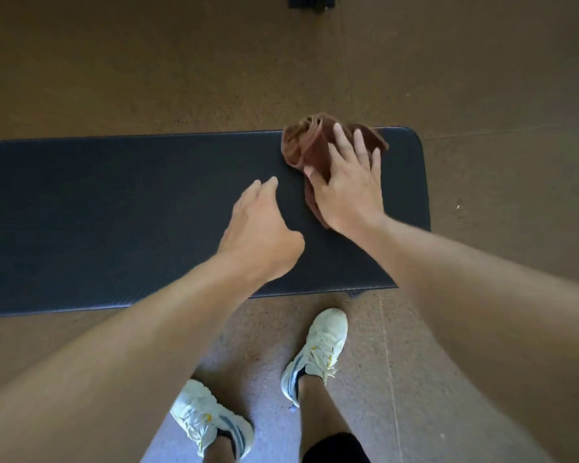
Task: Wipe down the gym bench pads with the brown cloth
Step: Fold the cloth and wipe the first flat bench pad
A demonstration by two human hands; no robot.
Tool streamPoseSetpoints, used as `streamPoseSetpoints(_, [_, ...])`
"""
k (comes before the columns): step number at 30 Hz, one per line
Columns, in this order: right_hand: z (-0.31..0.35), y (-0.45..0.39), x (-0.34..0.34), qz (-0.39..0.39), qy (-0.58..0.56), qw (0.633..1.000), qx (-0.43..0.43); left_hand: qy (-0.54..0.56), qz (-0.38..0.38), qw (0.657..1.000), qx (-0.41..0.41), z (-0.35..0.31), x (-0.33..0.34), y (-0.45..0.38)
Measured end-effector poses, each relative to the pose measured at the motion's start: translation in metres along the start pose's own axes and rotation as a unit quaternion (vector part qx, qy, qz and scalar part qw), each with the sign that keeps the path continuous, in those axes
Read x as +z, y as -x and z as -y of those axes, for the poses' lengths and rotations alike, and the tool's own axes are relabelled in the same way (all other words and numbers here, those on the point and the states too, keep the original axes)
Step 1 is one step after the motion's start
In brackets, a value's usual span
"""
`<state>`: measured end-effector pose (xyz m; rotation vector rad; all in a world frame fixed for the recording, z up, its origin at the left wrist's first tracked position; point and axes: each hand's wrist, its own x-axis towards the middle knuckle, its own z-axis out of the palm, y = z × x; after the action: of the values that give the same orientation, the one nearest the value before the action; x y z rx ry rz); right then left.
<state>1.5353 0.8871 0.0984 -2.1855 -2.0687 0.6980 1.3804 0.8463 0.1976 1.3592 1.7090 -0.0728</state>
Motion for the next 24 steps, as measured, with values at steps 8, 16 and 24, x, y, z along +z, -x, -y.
streamPoseSetpoints(8, [-0.076,0.194,0.024,0.086,0.062,0.986,-0.129,0.062,0.042,0.997,-0.013,-0.015,0.032,0.021])
streamPoseSetpoints(16, [-0.083,-0.011,-0.050,-0.047,-0.156,0.973,0.164,0.094,-0.005,0.995,-0.033,-0.030,0.052,0.006])
streamPoseSetpoints(24, [-0.113,0.134,-0.028,-0.030,-0.221,0.968,0.117,0.104,0.033,0.994,-0.008,-0.047,0.076,0.017])
